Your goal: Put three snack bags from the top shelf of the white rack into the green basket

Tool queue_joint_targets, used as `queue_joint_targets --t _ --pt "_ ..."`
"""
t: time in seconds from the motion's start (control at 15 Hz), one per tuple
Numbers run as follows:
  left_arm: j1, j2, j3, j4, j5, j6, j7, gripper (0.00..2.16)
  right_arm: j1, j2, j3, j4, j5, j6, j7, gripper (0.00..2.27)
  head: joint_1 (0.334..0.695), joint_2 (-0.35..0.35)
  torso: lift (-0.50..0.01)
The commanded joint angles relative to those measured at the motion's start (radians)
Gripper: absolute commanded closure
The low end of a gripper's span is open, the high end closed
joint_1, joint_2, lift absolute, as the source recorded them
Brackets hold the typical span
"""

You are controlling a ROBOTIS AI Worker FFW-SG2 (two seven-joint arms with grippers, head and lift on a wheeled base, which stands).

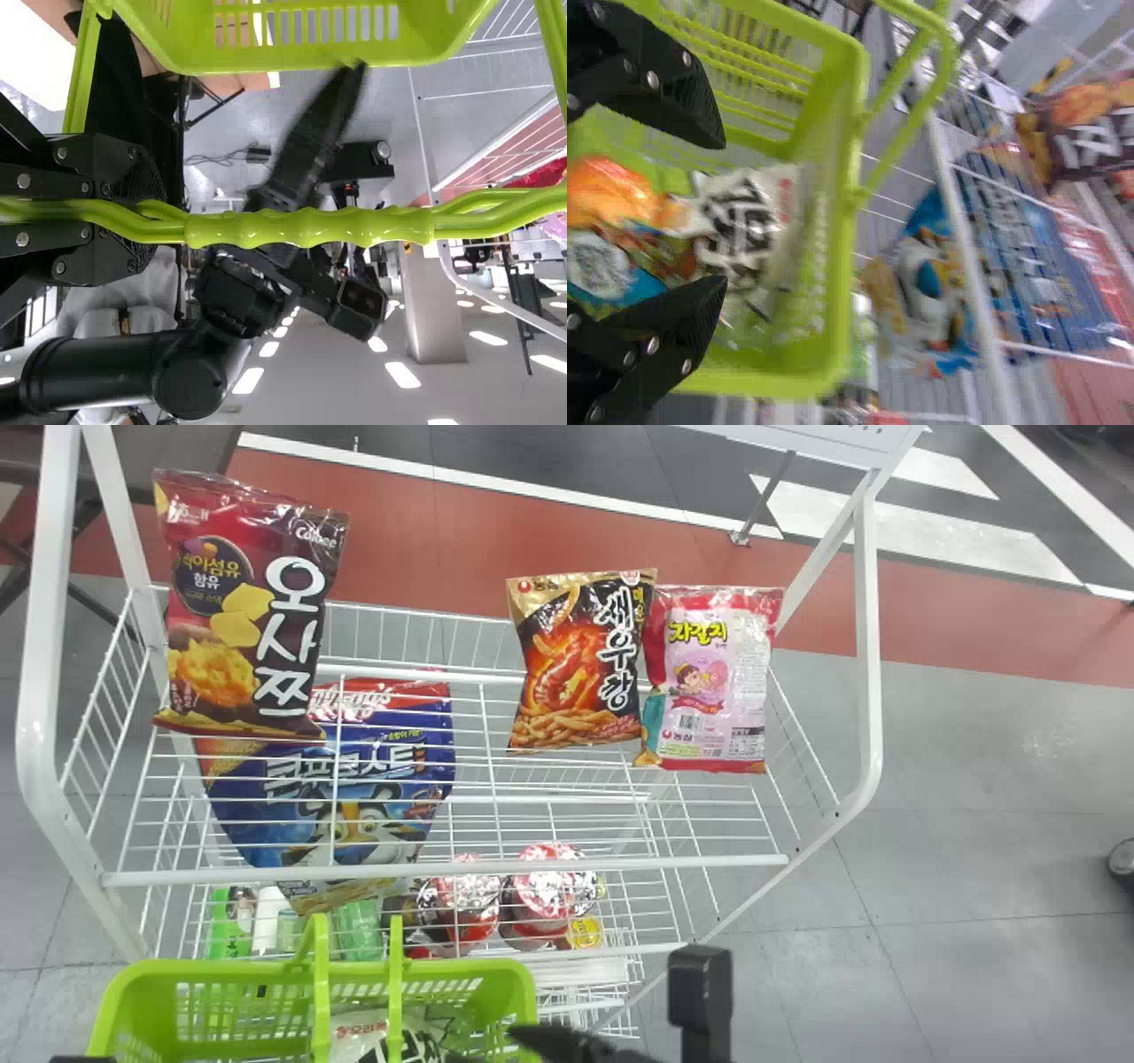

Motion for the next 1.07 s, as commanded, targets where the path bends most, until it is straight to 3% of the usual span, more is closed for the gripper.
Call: queue_joint_targets --t 0.0,0.2,0.6,1.0 --pt "0.001 -0.001 -0.002 0.0 0.0 0.004 0.0 2.15 0.006 0.004 -0.023 -0.005 0.046 -0.227 -0.027 0.06 0.695 -0.35 0.0" --pt "0.004 -0.001 -0.005 0.0 0.0 0.004 0.0 2.15 -0.044 0.007 -0.012 0.037 0.169 -0.58 -0.123 0.07 0.695 -0.35 0.0" --pt "0.004 0.0 -0.021 0.003 -0.006 0.004 0.008 2.15 -0.345 0.037 -0.042 0.262 0.239 -0.595 -0.17 0.07 0.695 -0.35 0.0" --pt "-0.004 0.009 -0.013 0.011 -0.006 0.004 0.008 2.15 -0.583 0.04 -0.042 0.492 0.292 -0.62 -0.193 0.08 0.695 -0.35 0.0"
